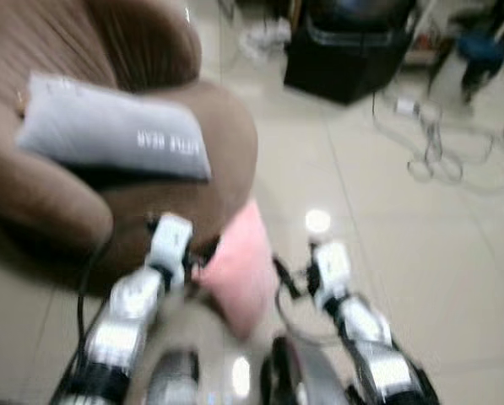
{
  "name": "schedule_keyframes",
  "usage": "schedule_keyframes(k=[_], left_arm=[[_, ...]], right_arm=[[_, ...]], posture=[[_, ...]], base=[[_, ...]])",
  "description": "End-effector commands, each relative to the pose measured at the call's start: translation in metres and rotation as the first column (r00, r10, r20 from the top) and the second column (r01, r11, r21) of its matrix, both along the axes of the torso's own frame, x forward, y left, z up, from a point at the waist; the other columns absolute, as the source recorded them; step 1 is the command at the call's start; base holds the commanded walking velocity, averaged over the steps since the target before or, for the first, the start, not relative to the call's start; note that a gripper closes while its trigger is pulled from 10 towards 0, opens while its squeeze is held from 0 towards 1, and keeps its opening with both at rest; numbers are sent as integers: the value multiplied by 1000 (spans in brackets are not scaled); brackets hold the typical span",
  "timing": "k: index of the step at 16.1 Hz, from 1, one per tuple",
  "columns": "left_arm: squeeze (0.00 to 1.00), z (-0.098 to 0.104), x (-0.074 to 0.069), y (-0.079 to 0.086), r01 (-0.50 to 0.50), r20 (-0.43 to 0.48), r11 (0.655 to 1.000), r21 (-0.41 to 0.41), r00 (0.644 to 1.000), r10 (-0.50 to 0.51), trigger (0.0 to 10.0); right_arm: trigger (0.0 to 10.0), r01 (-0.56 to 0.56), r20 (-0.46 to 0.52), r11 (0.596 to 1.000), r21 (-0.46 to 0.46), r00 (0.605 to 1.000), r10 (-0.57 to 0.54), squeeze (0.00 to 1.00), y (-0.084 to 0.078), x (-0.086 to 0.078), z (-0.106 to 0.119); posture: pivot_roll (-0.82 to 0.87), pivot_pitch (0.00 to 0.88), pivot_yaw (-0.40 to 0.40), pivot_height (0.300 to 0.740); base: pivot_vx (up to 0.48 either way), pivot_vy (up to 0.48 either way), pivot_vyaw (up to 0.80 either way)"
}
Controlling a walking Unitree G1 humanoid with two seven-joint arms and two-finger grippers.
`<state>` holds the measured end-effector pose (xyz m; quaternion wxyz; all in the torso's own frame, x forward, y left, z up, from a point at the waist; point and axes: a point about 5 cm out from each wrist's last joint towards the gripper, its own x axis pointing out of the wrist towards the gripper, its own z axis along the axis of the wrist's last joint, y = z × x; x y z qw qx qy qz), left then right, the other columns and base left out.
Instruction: Move the pillow to the sofa from floor
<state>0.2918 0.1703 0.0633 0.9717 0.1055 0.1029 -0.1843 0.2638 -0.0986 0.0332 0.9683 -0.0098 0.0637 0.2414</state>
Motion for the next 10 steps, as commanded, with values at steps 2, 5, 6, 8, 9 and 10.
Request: schedule_keyframes(k=[2,5,6,8,9,10], left_arm=[[0,-7,-7,8,-24,-24,1000,20,999,25,10000],[0,-4,-5,7,-26,-11,1000,5,1000,26,10000],[0,-4,-5,8,-26,-10,1000,10,1000,26,10000],[0,-4,-6,9,-26,-10,1000,15,1000,26,10000],[0,-4,-7,9,-27,-10,1000,17,1000,27,10000],[0,-4,-8,10,-27,-10,999,20,1000,28,10000]], right_arm=[[10000,-10,-42,1000,5,999,10,188,5,-6,-7],[10000,1,-32,1000,-5,999,-2,243,4,-5,-6],[10000,2,-35,1000,-6,999,-2,247,4,-4,-6],[10000,3,-37,1000,-7,999,-3,251,5,-4,-6],[10000,5,-39,1000,-7,999,-5,251,5,-4,-7],[10000,5,-42,1000,-6,999,-5,255,6,-4,-7]], posture=[[8,191,-61,643],[12,185,-64,609],[16,184,-65,599],[20,183,-65,585],[21,184,-65,580],[24,186,-65,570]], base=[[0,0,0],[0,0,0],[0,0,0],[0,0,0],[0,0,0],[0,0,0]])
